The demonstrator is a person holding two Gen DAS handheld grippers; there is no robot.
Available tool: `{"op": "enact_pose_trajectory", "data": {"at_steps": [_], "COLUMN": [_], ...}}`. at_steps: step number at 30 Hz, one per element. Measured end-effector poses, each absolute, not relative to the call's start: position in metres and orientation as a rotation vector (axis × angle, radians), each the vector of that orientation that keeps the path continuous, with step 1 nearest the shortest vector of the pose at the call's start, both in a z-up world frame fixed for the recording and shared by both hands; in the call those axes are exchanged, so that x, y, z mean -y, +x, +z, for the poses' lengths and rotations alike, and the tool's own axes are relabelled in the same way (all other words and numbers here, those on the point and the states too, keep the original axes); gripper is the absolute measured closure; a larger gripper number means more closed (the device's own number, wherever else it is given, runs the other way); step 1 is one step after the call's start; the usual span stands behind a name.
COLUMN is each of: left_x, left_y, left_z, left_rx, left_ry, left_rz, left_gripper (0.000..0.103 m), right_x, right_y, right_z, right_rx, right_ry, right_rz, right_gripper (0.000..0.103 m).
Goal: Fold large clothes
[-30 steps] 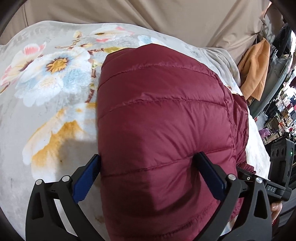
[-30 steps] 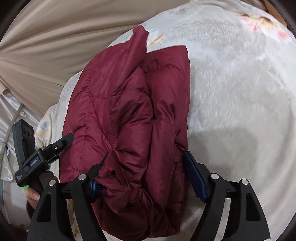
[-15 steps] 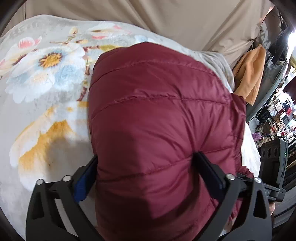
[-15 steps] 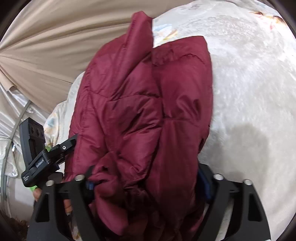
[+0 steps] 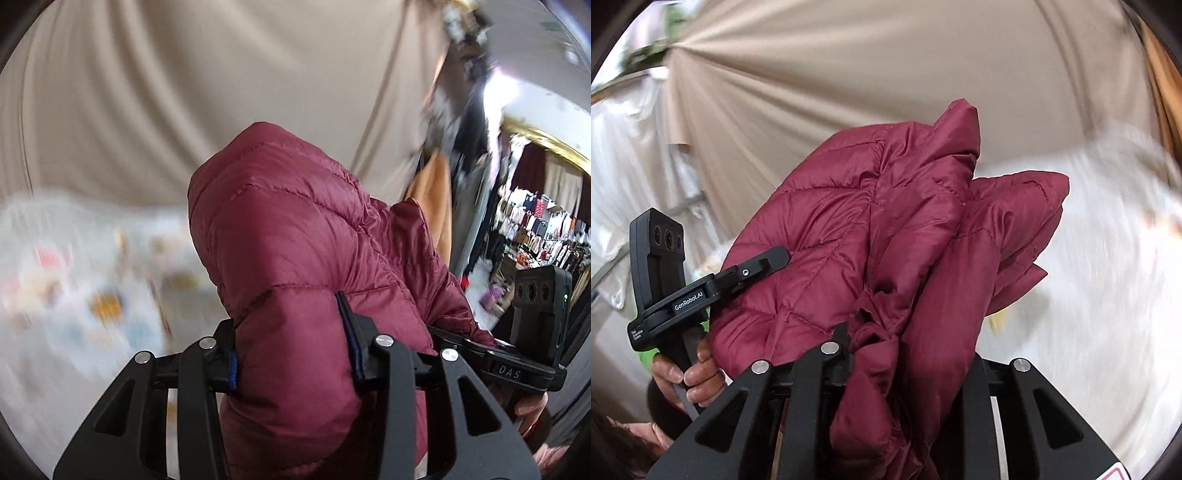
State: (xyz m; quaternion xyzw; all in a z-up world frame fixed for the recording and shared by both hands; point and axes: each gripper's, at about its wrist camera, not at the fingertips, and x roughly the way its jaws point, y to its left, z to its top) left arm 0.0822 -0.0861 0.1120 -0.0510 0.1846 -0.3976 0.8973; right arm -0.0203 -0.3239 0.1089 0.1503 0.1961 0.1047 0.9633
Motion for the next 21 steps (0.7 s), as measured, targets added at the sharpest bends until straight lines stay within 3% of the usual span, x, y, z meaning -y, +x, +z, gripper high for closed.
{"op": "enact_pose_trajectory", "data": {"at_steps": [4,9,13,18,19,20,21], "left_x": [0.053,0.02,0.002,-0.002,-0.002,-0.005,-0.012], "left_y": [0.079,0.131,0.21,0.304,0.322,0.329,0.33], "left_z": [0.161,0.161,0.109,0.006,-0.024,-0.041,-0.051], "left_rx": [-0.189,-0.179,-0.284,-0.51,-0.591,-0.607,-0.587], "left_ry": [-0.092,-0.111,-0.151,-0.157,-0.157,-0.168,-0.201], "left_rz": [-0.769,-0.693,-0.611,-0.501,-0.463,-0.441,-0.451], "left_gripper": [0.06,0.057,0.057,0.057,0.048,0.04,0.038], "right_x": [0.304,0.282,0.263,0.245,0.243,0.245,0.251], "right_y": [0.005,0.086,0.173,0.265,0.271,0.274,0.27], "right_z": [0.154,0.154,0.101,-0.009,-0.03,-0.049,-0.063], "right_rx": [-0.272,-0.275,-0.398,-0.666,-0.715,-0.735,-0.722], "right_ry": [0.249,0.289,0.35,0.401,0.407,0.417,0.456], "right_rz": [0.293,0.378,0.392,0.328,0.306,0.281,0.304], "right_gripper": [0.081,0.079,0.079,0.078,0.075,0.065,0.057]}}
